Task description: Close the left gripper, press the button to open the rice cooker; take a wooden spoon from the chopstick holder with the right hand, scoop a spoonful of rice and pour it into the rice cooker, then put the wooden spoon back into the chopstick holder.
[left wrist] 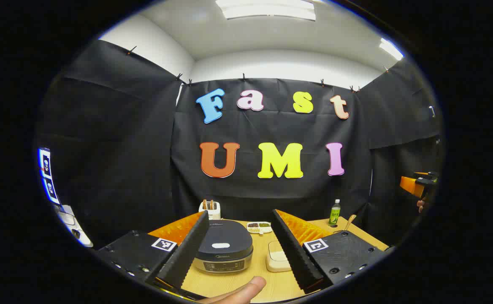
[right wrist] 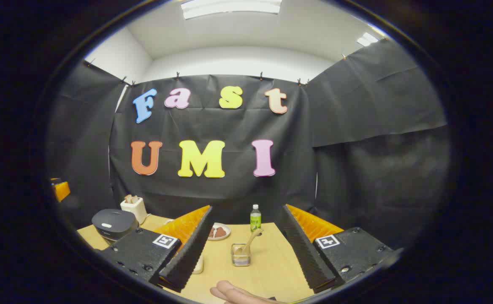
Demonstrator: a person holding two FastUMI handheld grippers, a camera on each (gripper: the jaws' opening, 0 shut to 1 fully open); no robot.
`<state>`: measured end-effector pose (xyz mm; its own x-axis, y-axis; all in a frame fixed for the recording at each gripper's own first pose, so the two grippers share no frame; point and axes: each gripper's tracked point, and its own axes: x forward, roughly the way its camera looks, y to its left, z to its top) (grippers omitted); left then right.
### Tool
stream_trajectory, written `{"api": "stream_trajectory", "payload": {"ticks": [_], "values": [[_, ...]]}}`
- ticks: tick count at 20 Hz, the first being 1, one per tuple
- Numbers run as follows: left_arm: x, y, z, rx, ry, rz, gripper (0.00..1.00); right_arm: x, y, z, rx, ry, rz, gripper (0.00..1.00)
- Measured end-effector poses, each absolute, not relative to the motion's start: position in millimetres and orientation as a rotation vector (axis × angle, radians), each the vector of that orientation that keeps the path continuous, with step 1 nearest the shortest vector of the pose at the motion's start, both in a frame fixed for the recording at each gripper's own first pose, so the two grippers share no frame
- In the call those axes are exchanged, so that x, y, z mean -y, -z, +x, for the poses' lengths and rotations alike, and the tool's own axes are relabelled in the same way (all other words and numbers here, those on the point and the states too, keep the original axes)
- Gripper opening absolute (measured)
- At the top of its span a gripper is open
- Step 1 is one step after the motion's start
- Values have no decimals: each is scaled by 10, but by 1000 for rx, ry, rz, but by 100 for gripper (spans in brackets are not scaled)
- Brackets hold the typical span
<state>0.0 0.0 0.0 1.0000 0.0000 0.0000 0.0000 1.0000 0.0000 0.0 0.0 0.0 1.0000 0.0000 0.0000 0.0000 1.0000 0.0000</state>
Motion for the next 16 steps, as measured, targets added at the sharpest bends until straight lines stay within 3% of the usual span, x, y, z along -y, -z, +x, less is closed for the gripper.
{"api": "stream_trajectory", "payload": {"ticks": [16], "values": [[202,95,54,2,16,-5,94,331,343,41,-71,-5,49,100]]}}
